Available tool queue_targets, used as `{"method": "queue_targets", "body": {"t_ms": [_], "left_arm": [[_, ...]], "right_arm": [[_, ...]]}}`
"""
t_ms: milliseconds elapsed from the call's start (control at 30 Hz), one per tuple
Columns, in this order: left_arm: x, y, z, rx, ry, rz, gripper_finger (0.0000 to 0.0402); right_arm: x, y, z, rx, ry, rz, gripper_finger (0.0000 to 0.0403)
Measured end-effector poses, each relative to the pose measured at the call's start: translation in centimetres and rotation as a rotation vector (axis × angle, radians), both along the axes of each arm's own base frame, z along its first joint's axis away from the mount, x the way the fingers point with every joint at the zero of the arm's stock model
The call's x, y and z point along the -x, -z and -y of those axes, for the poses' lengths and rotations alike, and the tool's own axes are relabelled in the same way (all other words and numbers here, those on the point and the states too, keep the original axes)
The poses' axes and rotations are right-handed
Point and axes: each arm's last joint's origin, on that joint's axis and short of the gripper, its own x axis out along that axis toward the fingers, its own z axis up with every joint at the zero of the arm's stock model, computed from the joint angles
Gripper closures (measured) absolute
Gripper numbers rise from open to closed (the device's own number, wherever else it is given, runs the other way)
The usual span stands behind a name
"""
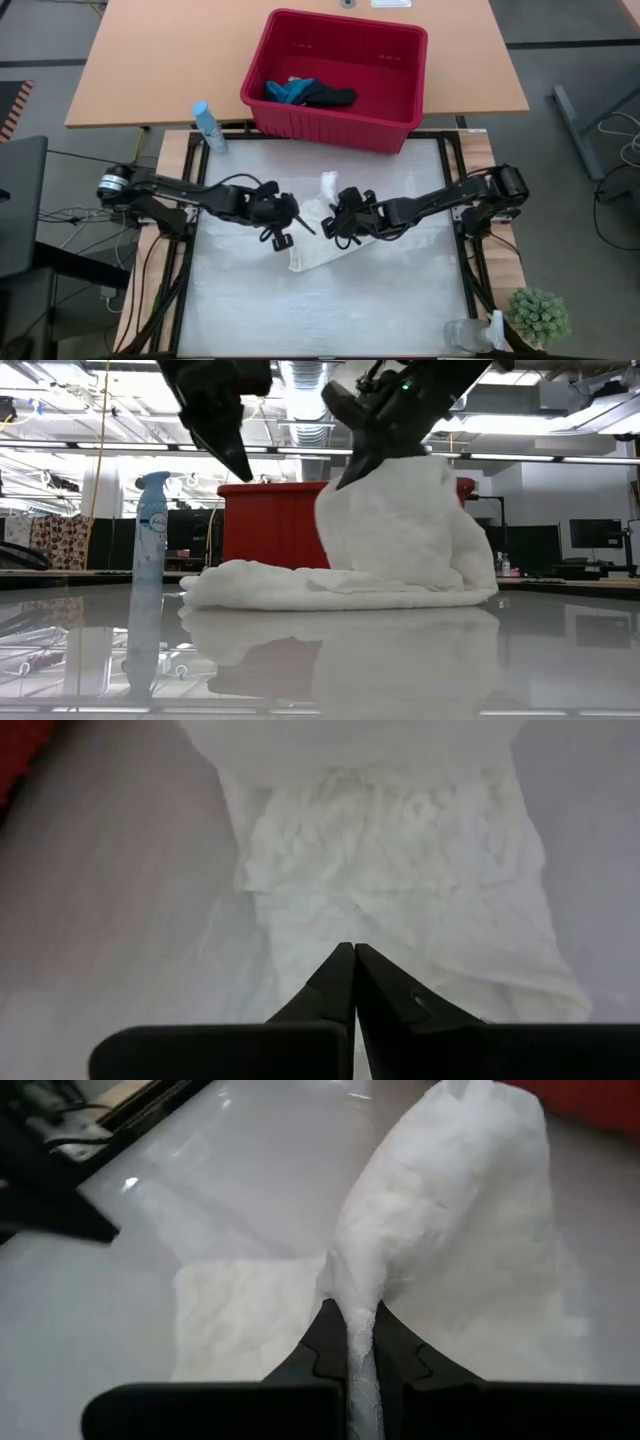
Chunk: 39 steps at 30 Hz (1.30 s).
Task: Fold Laundry from Bin
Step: Fold the white shirt
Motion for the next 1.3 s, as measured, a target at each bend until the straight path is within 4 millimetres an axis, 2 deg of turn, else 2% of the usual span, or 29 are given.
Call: {"method": "queue_targets", "body": {"t_ms": [267, 467, 567, 733, 933, 1100, 1300], "left_arm": [[0.9, 0.1, 1.4, -0.090, -0.048, 0.032, 0.0401], [1.3, 1.4, 1.7, -0.089, -0.084, 0.026, 0.0401], [1.5, 2.3, 1.6, -0.083, -0.100, 0.020, 0.0402], [1.7, 3.6, 1.6, -0.072, -0.131, 0.035, 0.0401], [1.9, 5.0, 1.5, -0.070, -0.177, 0.062, 0.0401], [2.7, 5.6, 1.6, -0.083, -0.182, -0.002, 0.0402], [3.4, 5.1, 2.7, -0.175, -0.129, -0.013, 0.0401]], "right_arm": [[-1.8, 1.1, -0.2, -0.017, -0.066, 0.066, 0.0365], [-2.0, 1.0, -0.3, -0.008, -0.110, 0.067, 0.0365], [-2.2, 0.8, -0.5, 0.006, -0.199, 0.053, 0.0363], [-2.5, 0.6, -0.6, -0.007, -0.261, 0.077, 0.0305], [-3.0, 0.0, -1.1, -0.001, -0.439, 0.112, 0.0248], [-3.2, -0.3, -1.4, 0.060, -0.566, 0.112, 0.0223], [-2.5, 0.5, -1.8, 0.110, -0.553, -0.012, 0.0216]]}}
